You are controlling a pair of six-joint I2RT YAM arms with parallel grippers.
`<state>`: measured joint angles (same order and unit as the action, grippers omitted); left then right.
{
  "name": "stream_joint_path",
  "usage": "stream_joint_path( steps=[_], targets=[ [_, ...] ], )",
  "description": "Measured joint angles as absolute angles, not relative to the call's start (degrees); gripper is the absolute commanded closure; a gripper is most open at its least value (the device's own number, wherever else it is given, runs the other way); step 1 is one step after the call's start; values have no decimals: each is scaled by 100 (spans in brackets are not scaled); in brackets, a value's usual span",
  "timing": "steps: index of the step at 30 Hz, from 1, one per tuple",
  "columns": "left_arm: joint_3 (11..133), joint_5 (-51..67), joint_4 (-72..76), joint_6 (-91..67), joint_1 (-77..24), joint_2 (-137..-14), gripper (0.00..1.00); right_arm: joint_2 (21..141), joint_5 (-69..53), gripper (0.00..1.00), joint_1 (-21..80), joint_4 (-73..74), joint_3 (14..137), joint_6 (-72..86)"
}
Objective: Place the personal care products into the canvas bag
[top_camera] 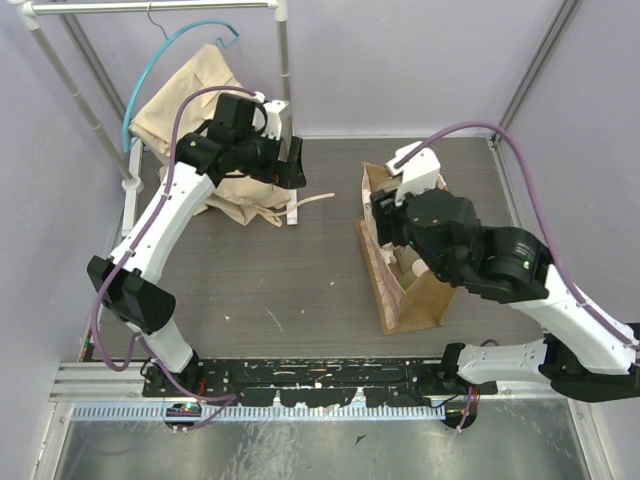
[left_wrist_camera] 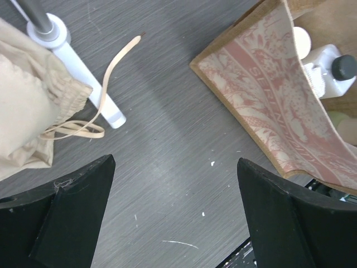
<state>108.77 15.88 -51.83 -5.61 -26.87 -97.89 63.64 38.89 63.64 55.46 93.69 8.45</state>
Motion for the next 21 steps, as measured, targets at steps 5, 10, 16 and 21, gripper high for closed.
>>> stream_joint_path(
  steps=[5, 10, 16, 21],
  targets=[
    [10901, 1824, -5063, -648, -2727, -9821, 2, 6248, 4963, 100, 6346, 5647, 9725, 878],
    [10916, 1879, -5002, -663, -2810, -9874, 2, 6101, 5529, 99, 5940, 5902, 9415, 1144],
    [11150, 1905, -4993, -506, -3129, -10097, 2, 6073, 5168, 99, 5183, 6003, 8490, 1520],
    [11620, 2008, -4943, -473, -3529, -10510, 2, 6110, 4639, 99, 4967, 6029, 7767, 1789]
  ],
)
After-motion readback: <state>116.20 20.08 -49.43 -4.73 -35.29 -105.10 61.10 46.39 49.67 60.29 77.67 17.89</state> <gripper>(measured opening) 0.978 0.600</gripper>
